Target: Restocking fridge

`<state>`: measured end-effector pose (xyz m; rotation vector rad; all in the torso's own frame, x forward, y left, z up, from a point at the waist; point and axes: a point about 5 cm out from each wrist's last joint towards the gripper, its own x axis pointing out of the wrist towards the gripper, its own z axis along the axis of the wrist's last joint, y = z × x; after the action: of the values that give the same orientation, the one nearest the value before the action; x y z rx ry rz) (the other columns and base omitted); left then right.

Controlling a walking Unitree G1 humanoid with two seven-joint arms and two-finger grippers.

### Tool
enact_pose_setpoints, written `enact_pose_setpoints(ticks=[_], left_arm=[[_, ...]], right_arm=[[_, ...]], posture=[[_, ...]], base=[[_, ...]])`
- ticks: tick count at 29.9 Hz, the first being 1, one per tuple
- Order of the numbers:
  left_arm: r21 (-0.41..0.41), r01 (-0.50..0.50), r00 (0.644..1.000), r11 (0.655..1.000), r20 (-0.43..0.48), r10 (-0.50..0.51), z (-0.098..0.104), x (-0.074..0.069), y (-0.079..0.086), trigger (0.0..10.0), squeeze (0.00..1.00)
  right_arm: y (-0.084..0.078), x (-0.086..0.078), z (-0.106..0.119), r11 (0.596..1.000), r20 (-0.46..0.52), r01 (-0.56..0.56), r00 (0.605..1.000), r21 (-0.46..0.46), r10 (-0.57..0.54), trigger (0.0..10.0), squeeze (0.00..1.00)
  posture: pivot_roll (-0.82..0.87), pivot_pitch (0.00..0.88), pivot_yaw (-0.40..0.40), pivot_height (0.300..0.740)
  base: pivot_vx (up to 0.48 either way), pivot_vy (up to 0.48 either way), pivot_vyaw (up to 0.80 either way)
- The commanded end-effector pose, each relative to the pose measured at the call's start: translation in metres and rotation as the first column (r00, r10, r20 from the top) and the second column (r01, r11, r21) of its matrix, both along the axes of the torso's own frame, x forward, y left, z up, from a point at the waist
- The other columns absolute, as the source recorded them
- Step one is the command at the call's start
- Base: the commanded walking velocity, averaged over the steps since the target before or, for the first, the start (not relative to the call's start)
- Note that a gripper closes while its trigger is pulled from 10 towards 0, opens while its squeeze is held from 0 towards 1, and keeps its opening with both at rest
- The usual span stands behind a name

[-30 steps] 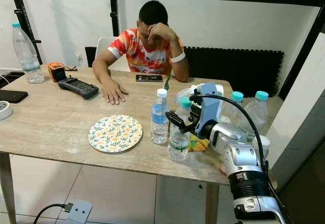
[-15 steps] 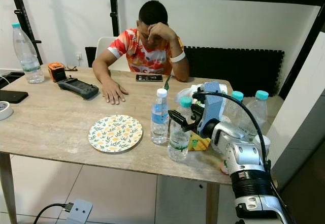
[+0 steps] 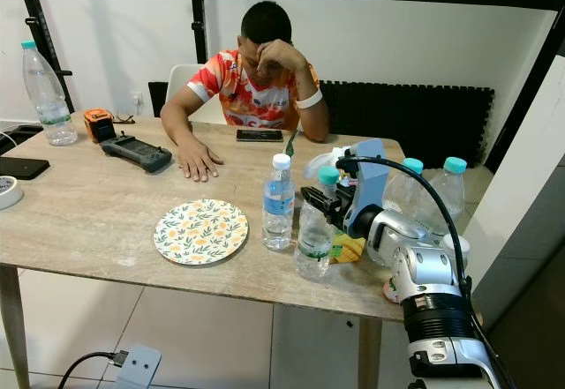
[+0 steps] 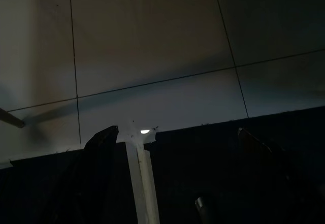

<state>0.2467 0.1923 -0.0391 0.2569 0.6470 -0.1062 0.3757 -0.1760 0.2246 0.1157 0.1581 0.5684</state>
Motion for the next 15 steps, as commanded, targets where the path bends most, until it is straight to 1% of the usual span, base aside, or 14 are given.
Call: enact_pose_setpoints(ticks=[1,8,11,12,13,14,15], left_arm=[[0.008,0.013,0.999,1.000,-0.031,-0.012,-0.004,-0.005,0.000,10.0,0.00],[0.008,0.012,0.999,1.000,-0.033,-0.011,-0.005,-0.006,0.001,10.0,0.00],[0.009,0.010,0.999,1.000,-0.032,-0.010,-0.004,-0.006,0.001,10.0,0.00],[0.009,0.010,0.999,1.000,-0.031,-0.010,-0.004,-0.005,0.001,10.0,0.00],[0.009,0.010,0.999,1.000,-0.031,-0.010,-0.004,-0.005,0.001,10.0,0.00],[0.008,0.010,0.999,1.000,-0.031,-0.010,-0.004,-0.005,0.001,10.0,0.00],[0.008,0.010,0.999,1.000,-0.031,-0.010,-0.004,-0.005,0.001,10.0,0.00]], right_arm=[[0.001,0.000,0.005,1.000,0.008,-0.008,1.000,-0.001,0.008,0.0,0.00],[0.005,-0.002,0.010,0.999,0.018,-0.047,0.999,0.021,0.047,0.0,0.00],[0.012,-0.009,0.026,0.984,0.076,-0.157,0.986,0.084,0.150,0.0,0.00],[0.014,-0.013,0.032,0.972,0.106,-0.210,0.974,0.103,0.199,0.0,0.00],[0.014,-0.013,0.032,0.972,0.106,-0.210,0.974,0.103,0.199,0.0,0.00],[0.017,-0.021,0.039,0.950,0.137,-0.288,0.953,0.123,0.272,0.0,0.00],[0.019,-0.026,0.044,0.932,0.157,-0.339,0.935,0.131,0.318,0.0,0.00]], posture=[[-0.05,0.066,-0.013,0.740],[-0.04,0.067,-0.014,0.740],[-0.04,0.066,-0.014,0.740],[-0.04,0.064,-0.014,0.740],[-0.04,0.064,-0.014,0.740],[-0.04,0.064,-0.014,0.740],[-0.04,0.064,-0.013,0.740]], base=[[0.000,0.000,0.00],[0.000,0.000,0.00],[0.000,0.000,0.00],[0.000,0.000,0.00],[0.000,0.000,0.00],[0.000,0.000,0.00],[0.000,0.000,0.00]])
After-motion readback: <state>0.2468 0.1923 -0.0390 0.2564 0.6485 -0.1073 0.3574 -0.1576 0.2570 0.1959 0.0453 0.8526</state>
